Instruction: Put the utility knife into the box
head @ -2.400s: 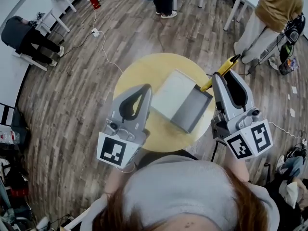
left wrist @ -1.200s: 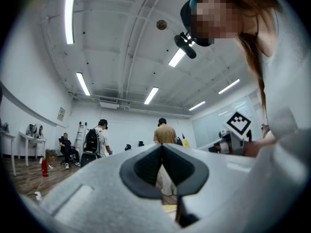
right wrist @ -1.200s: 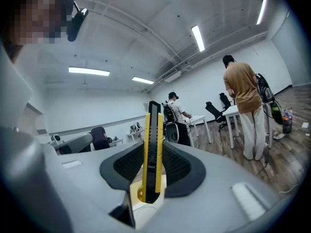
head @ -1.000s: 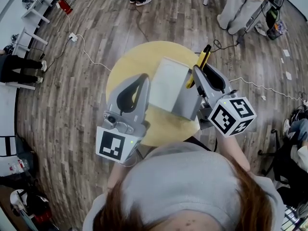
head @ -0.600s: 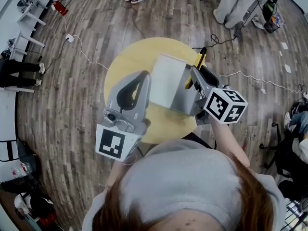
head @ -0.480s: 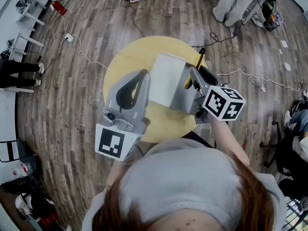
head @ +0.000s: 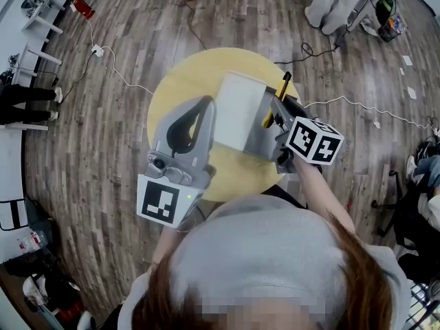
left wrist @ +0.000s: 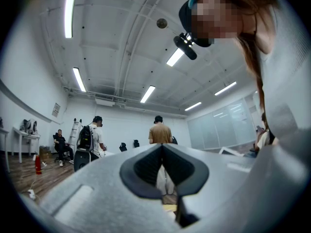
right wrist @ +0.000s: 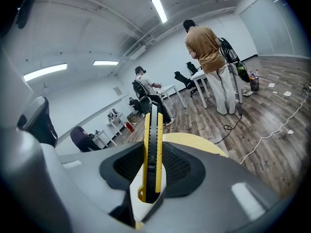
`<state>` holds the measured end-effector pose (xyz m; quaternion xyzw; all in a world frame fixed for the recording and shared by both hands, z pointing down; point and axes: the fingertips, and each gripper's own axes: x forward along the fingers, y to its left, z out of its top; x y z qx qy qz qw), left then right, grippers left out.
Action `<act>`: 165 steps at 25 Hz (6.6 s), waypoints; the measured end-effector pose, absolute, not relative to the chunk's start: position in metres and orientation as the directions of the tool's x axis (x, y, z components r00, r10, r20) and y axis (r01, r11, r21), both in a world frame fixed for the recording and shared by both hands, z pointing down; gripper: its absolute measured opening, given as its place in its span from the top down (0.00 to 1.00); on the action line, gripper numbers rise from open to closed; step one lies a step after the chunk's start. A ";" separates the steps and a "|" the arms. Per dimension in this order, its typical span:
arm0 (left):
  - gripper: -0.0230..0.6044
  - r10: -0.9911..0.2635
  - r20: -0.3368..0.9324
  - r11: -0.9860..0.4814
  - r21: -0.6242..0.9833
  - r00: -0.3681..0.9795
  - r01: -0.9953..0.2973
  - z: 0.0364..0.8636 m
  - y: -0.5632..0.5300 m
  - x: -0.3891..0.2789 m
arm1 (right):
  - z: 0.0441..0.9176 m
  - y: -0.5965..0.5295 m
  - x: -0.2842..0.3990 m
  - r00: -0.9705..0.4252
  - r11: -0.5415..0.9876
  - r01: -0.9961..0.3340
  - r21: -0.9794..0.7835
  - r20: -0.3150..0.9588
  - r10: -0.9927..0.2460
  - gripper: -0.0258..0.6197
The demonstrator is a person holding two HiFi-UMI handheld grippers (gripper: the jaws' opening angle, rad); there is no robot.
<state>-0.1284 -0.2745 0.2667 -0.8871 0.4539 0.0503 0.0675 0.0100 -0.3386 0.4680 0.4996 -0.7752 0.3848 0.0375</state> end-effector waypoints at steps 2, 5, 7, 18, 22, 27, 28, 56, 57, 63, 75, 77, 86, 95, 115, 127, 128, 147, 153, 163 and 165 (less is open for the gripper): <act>0.96 -0.799 -0.150 -0.579 -0.069 0.582 -0.813 0.267 -0.275 -0.129 | 0.472 -0.338 0.009 -0.496 0.199 -0.805 -0.559 0.451 -0.742 0.77; 0.96 -0.798 -0.146 -0.583 -0.060 0.585 -0.810 0.268 -0.276 -0.129 | 0.482 -0.336 0.006 -0.490 0.185 -0.811 -0.556 0.471 -0.733 0.77; 0.96 -0.798 -0.145 -0.585 -0.054 0.586 -0.809 0.269 -0.277 -0.130 | 0.488 -0.335 0.003 -0.487 0.181 -0.816 -0.548 0.486 -0.726 0.77; 0.96 -0.801 -0.144 -0.582 -0.046 0.582 -0.812 0.274 -0.277 -0.130 | 0.530 -0.332 0.003 -0.453 0.117 -0.843 -0.525 0.575 -0.682 0.77; 0.96 -0.796 -0.149 -0.588 -0.038 0.586 -0.808 0.273 -0.278 -0.129 | 0.545 -0.329 0.004 -0.445 0.070 -0.837 -0.543 0.601 -0.665 0.77; 0.96 -0.789 -0.150 -0.597 -0.038 0.595 -0.801 0.274 -0.278 -0.122 | 0.563 -0.327 0.005 -0.439 0.020 -0.833 -0.554 0.637 -0.634 0.77; 0.96 -0.790 -0.150 -0.597 -0.037 0.595 -0.802 0.274 -0.278 -0.121 | 0.567 -0.326 0.006 -0.436 0.015 -0.835 -0.550 0.644 -0.628 0.77; 0.96 -0.809 -0.146 -0.572 -0.034 0.570 -0.820 0.274 -0.278 -0.132 | 0.634 -0.309 -0.003 -0.432 -0.125 -0.831 -0.542 0.770 -0.469 0.77; 0.96 -0.809 -0.146 -0.571 -0.034 0.569 -0.820 0.275 -0.278 -0.132 | 0.636 -0.309 -0.003 -0.435 -0.130 -0.829 -0.544 0.773 -0.462 0.77; 0.96 -0.810 -0.136 -0.573 -0.022 0.570 -0.820 0.279 -0.278 -0.131 | 0.646 -0.306 -0.003 -0.431 -0.182 -0.818 -0.546 0.791 -0.435 0.77; 0.96 -0.811 -0.130 -0.574 -0.008 0.570 -0.819 0.284 -0.282 -0.130 | 0.658 -0.309 -0.005 -0.404 -0.185 -0.846 -0.499 0.828 -0.388 0.77; 0.96 -0.813 -0.134 -0.571 -0.010 0.567 -0.821 0.284 -0.282 -0.130 | 0.659 -0.310 -0.005 -0.396 -0.185 -0.852 -0.490 0.835 -0.383 0.77; 0.96 -0.819 -0.148 -0.558 -0.017 0.554 -0.830 0.279 -0.282 -0.138 | 0.662 -0.312 -0.008 -0.374 -0.186 -0.869 -0.459 0.854 -0.362 0.77; 0.96 -0.816 -0.152 -0.561 -0.024 0.557 -0.828 0.275 -0.284 -0.136 | 0.662 -0.314 -0.007 -0.367 -0.201 -0.869 -0.453 0.861 -0.352 0.77; 0.96 -0.820 -0.164 -0.551 -0.035 0.549 -0.834 0.271 -0.275 -0.132 | 0.652 -0.318 0.005 -0.359 -0.224 -0.855 -0.468 0.845 -0.396 0.77; 0.96 -0.805 -0.167 -0.571 -0.040 0.569 -0.820 0.270 -0.271 -0.122 | 0.536 -0.331 -0.003 -0.462 -0.024 -0.815 -0.579 0.675 -0.576 0.97; 0.96 -0.804 -0.166 -0.574 -0.039 0.572 -0.818 0.270 -0.272 -0.120 | 0.518 -0.334 -0.006 -0.479 0.014 -0.806 -0.592 0.639 -0.602 0.97; 0.96 -0.828 -0.121 -0.546 -0.051 0.548 -0.836 0.275 -0.273 -0.093 | 0.296 -0.321 -0.036 -0.595 0.568 -0.796 -0.208 0.096 -0.798 0.97; 0.96 -0.860 -0.119 -0.492 -0.062 0.496 -0.868 0.277 -0.268 -0.097 | 0.297 -0.315 -0.048 -0.665 0.644 -0.742 -0.188 0.078 -0.743 0.96; 0.96 -0.881 -0.150 -0.441 -0.084 0.448 -0.894 0.273 -0.240 -0.097 | 0.294 -0.291 -0.047 -0.714 0.699 -0.695 -0.165 0.054 -0.698 0.96; 0.96 -0.879 -0.155 -0.441 -0.093 0.451 -0.893 0.270 -0.233 -0.096 | 0.289 -0.283 -0.045 -0.714 0.700 -0.695 -0.163 0.046 -0.699 0.96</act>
